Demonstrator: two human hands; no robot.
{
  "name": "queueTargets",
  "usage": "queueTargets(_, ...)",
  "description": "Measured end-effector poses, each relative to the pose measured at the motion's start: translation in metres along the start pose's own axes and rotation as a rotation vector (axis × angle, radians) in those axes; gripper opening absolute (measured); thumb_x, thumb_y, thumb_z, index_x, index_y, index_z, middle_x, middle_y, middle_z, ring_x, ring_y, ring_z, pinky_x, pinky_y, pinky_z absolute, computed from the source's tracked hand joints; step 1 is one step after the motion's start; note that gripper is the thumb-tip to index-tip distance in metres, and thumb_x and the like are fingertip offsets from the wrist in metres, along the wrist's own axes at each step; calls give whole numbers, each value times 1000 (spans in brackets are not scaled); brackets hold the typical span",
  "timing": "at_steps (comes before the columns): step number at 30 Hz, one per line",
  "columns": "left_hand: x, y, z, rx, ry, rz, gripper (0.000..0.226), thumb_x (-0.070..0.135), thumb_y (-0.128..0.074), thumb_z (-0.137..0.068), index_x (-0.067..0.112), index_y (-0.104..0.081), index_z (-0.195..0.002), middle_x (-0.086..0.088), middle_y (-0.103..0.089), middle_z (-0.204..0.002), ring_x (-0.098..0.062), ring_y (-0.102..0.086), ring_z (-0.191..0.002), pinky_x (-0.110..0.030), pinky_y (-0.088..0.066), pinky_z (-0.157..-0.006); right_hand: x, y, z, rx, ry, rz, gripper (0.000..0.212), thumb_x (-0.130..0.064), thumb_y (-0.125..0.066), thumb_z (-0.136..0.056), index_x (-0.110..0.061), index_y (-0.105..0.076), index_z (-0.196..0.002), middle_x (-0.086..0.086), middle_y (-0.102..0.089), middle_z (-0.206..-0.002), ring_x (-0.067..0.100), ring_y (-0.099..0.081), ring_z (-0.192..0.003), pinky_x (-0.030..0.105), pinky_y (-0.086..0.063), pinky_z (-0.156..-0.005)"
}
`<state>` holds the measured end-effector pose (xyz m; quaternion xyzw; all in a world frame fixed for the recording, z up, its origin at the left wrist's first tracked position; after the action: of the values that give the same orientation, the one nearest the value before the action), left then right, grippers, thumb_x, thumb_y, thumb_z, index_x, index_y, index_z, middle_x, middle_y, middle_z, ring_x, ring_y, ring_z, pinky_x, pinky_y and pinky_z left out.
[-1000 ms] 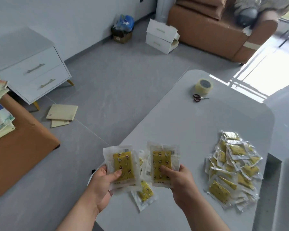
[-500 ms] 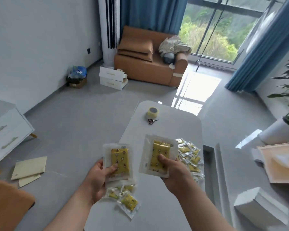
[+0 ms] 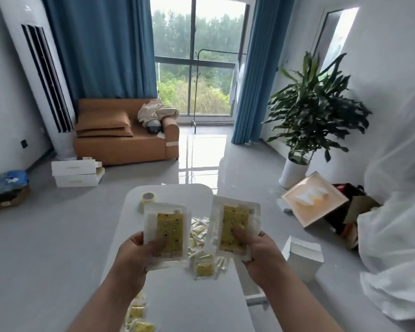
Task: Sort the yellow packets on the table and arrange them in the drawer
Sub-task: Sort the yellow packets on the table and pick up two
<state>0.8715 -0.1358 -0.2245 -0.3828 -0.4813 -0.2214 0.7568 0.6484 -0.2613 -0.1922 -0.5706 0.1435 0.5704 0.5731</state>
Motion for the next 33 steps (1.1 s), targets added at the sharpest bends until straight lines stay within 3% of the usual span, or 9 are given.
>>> queueTargets(3,-15,-62,18,-97,15,-3,25,-7,-63,-79,-3,-66,-103,-18,-75,-86,-30,-74,-70,-32,-57,-52,-32,54,34,67,84,-5,32,0,-68,-75,8,-68,-107,24,-74,-100,35,-74,-84,42,-62,-70)
queueTargets(6,-37,-126,45,-179,27,23,29,-1,-66,-70,-2,-67,-98,-18,-75,-85,-30,-74,-69,-32,-57,-51,-58,118,73,138,124,-26,26,3,-67,-78,5,-68,-104,22,-75,-99,33,-74,-84,41,-62,-72)
queueTargets(8,-56,-166,64,-225,47,37,26,-2,-65,-72,-3,-67,-98,-21,-74,-86,-33,-73,-68,-35,-58,-50,-72,163,97,192,124,-53,37,1,-71,-71,4,-67,-108,22,-74,-103,35,-73,-89,42,-61,-72)
queueTargets(12,-94,-234,89,-269,91,35,39,-6,-72,-67,-7,-64,-105,-25,-73,-95,-37,-72,-74,-41,-60,-61,-100,234,136,288,125,-71,41,2,-73,-72,4,-67,-112,23,-73,-107,41,-69,-100,54,-55,-90)
queueTargets(17,-126,-307,97,-293,119,35,31,-8,-64,-77,-10,-64,-108,-24,-73,-93,-36,-73,-74,-35,-59,-55,-136,294,159,330,155,-61,23,8,-67,-81,0,-70,-103,18,-76,-96,31,-75,-79,42,-62,-66)
queueTargets(22,-145,-367,89,-339,130,-11,27,-9,-64,-80,-5,-65,-106,-21,-74,-93,-34,-73,-75,-37,-62,-62,-168,340,158,381,169,-60,26,7,-71,-77,0,-70,-102,20,-76,-96,36,-74,-83,45,-59,-68)
queueTargets(27,-166,-416,55,-356,153,-16,23,-10,-63,-79,-3,-67,-101,-21,-75,-92,-31,-74,-71,-32,-59,-54,-201,380,131,414,179,-36,28,7,-71,-77,-2,-71,-103,17,-77,-96,33,-73,-86,46,-58,-78)
queueTargets(33,-198,-474,-23,-333,187,14,36,-4,-69,-71,-4,-66,-107,-23,-74,-100,-34,-74,-79,-34,-60,-58,-245,418,48,402,150,-16,27,12,-68,-79,0,-71,-103,16,-77,-95,28,-76,-77,36,-60,-59)
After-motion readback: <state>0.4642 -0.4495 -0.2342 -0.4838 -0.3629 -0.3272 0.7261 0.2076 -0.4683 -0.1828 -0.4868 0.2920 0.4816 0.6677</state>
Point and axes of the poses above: each hand's wrist, its own z-axis away from the middle knuckle, its own y-axis out of the back of the hand, x = y × z, the point moved 2 cm from there along -z, towards the middle knuckle
